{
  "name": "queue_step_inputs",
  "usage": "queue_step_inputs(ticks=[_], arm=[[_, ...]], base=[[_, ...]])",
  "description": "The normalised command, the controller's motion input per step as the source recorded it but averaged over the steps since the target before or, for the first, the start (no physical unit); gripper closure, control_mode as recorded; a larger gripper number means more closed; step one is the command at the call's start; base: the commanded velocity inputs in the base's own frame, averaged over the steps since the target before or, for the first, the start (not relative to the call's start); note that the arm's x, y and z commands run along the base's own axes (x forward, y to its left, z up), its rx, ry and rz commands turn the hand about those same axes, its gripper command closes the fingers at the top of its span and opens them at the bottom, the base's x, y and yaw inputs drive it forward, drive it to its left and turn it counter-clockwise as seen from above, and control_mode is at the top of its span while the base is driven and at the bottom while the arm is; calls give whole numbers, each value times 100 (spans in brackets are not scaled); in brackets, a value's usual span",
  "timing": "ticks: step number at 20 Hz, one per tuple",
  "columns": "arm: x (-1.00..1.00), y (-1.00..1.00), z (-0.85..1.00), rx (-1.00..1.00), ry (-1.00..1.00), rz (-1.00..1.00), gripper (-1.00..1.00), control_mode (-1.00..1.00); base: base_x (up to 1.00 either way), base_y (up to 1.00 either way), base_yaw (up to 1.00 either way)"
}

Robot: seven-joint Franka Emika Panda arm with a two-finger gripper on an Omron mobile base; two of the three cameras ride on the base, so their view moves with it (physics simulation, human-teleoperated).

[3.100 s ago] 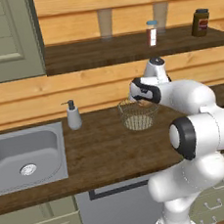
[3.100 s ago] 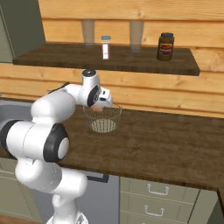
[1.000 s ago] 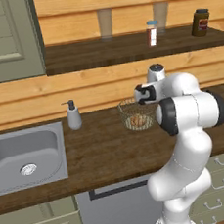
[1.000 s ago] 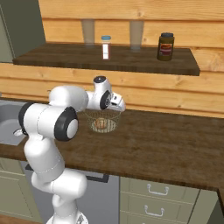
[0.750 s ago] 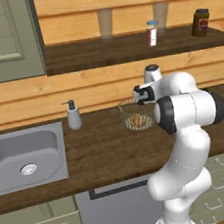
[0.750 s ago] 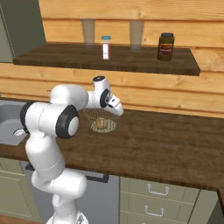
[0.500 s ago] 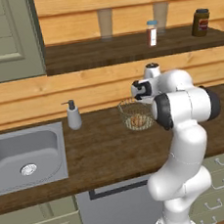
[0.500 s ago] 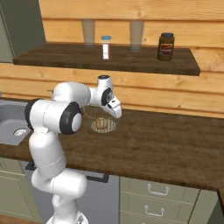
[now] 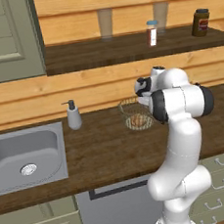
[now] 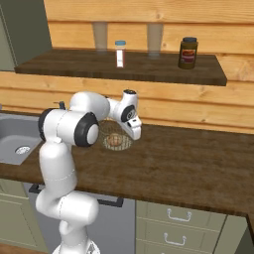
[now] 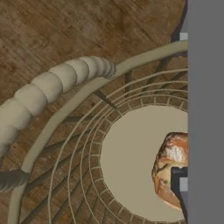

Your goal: Open the cabinet, pick up the bread from the cabinet and place it in the basket. Then move the basket to the dining counter.

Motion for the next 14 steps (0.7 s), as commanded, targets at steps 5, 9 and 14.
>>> queue_step_inputs(ticks=[5, 9, 14], arm=[[0, 16, -55, 0, -3, 0, -100, -100], [0, 29, -25, 0, -2, 0, -100, -100], [0, 37, -18, 0, 0, 0, 100, -100]], base=[[0, 0, 0], [0, 0, 0], [0, 0, 0]])
